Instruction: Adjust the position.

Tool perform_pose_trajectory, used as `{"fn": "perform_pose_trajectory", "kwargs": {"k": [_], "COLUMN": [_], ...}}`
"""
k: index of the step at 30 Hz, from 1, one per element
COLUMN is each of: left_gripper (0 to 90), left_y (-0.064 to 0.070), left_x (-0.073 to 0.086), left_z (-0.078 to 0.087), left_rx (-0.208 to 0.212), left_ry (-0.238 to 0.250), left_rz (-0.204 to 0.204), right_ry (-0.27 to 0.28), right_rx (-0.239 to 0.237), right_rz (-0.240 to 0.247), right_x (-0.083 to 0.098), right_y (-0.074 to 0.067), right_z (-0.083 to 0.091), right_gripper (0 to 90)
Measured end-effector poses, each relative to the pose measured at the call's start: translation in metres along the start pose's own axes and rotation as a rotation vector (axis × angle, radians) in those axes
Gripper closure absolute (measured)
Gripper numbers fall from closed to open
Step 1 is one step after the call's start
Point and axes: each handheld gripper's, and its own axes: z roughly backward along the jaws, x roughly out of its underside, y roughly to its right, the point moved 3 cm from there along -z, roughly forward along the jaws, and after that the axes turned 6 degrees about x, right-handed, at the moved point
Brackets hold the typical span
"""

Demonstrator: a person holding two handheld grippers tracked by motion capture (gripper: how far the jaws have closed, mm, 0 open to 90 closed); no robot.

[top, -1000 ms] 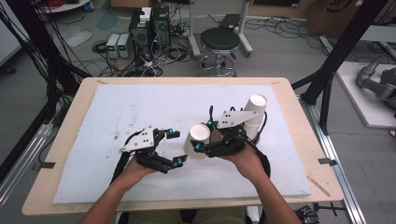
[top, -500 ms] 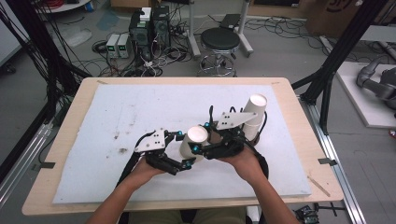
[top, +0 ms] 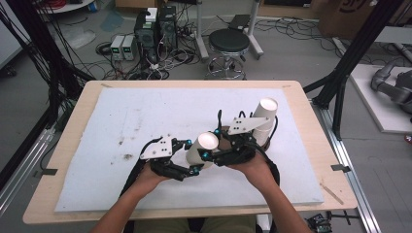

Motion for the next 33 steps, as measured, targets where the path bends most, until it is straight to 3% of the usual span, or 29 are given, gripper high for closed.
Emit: {"fn": "perform_pose_trajectory", "kwargs": {"k": [3,6,8,12,15,19,26,28,31,32,33], "left_gripper": [30.2,30.3,30.3,30.3,30.3,30.6,30.7,30.7,30.6,30.6,30.5], "left_y": [0.000,-0.002,-0.002,-0.002,-0.001,-0.001,0.001,0.003,0.004,0.005,0.006], "left_x": [-0.002,-0.005,-0.006,-0.009,-0.011,-0.012,-0.010,-0.009,-0.008,-0.007,-0.007], "left_z": [0.001,0.004,0.005,0.006,0.007,0.007,0.003,0.002,0.001,-0.001,-0.001], "left_rx": [-0.003,-0.012,-0.012,-0.013,-0.008,0.001,0.037,0.048,0.059,0.067,0.071], "left_ry": [-0.016,-0.066,-0.109,-0.193,-0.260,-0.321,-0.353,-0.360,-0.366,-0.371,-0.373], "left_rz": [-0.002,0.005,0.004,-0.012,-0.029,-0.038,-0.036,-0.044,-0.048,-0.051,-0.052], "right_ry": [-0.005,-0.001,0.004,-0.030,-0.089,-0.144,-0.305,-0.349,-0.370,-0.393,-0.400], "right_rx": [0.000,0.022,0.024,0.023,0.021,0.006,-0.033,-0.045,-0.061,-0.099,-0.114], "right_rz": [0.010,0.007,0.022,0.081,0.159,0.209,0.335,0.352,0.364,0.365,0.366], "right_x": [0.000,-0.001,-0.002,-0.005,-0.008,-0.012,-0.010,-0.006,-0.002,0.001,0.003], "right_y": [0.000,0.002,0.004,0.008,0.010,0.011,0.003,0.002,0.001,-0.001,-0.001], "right_z": [0.000,0.002,0.005,0.009,0.008,0.005,-0.012,-0.017,-0.021,-0.024,-0.025], "right_gripper": [31.0,20.4,20.3,20.3,20.3,20.3,20.4,20.4,21.8,28.8,29.6]}}
